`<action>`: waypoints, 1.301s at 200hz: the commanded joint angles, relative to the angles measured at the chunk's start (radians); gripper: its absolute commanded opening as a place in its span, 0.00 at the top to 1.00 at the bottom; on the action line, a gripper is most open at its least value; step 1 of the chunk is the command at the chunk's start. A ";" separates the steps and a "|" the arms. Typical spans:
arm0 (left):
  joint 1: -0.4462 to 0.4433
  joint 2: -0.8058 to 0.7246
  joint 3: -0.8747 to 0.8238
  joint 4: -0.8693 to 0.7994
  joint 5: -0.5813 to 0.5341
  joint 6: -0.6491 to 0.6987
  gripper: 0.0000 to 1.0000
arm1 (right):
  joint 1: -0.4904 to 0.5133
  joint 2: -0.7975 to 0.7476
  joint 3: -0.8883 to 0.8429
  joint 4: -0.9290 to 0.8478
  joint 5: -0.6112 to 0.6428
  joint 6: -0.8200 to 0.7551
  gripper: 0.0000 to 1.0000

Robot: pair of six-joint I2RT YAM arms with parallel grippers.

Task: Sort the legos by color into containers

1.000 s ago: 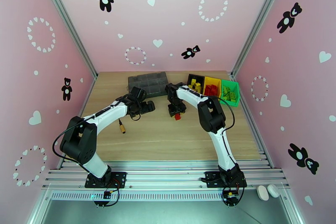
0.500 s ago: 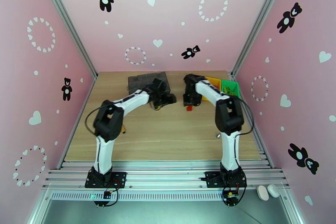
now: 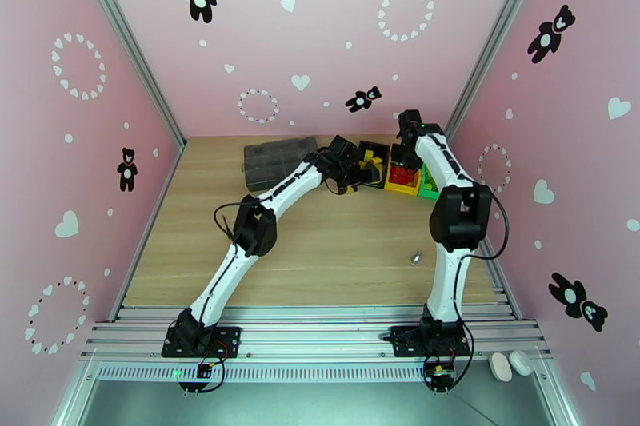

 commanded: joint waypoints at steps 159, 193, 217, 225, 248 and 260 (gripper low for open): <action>0.116 -0.837 -0.858 0.077 -0.613 0.188 0.02 | 0.103 -0.316 -0.320 0.082 0.107 -0.051 0.27; 0.131 -1.122 -1.161 0.231 -0.844 0.257 0.02 | 0.135 -0.594 -0.568 0.170 0.226 0.001 0.27; 0.130 -1.301 -1.380 0.461 -0.971 0.342 0.02 | 0.142 -0.794 -0.753 0.317 0.232 -0.035 0.01; 0.131 -1.339 -1.432 0.517 -1.010 0.366 0.02 | 0.149 -0.848 -0.817 0.374 0.271 -0.042 0.01; 0.130 -1.377 -1.436 0.489 -1.108 0.464 0.02 | 0.148 -0.958 -0.969 0.502 0.371 -0.034 0.01; 0.132 -1.385 -1.427 0.479 -1.195 0.451 0.02 | 0.144 -0.979 -1.021 0.542 0.408 -0.016 0.01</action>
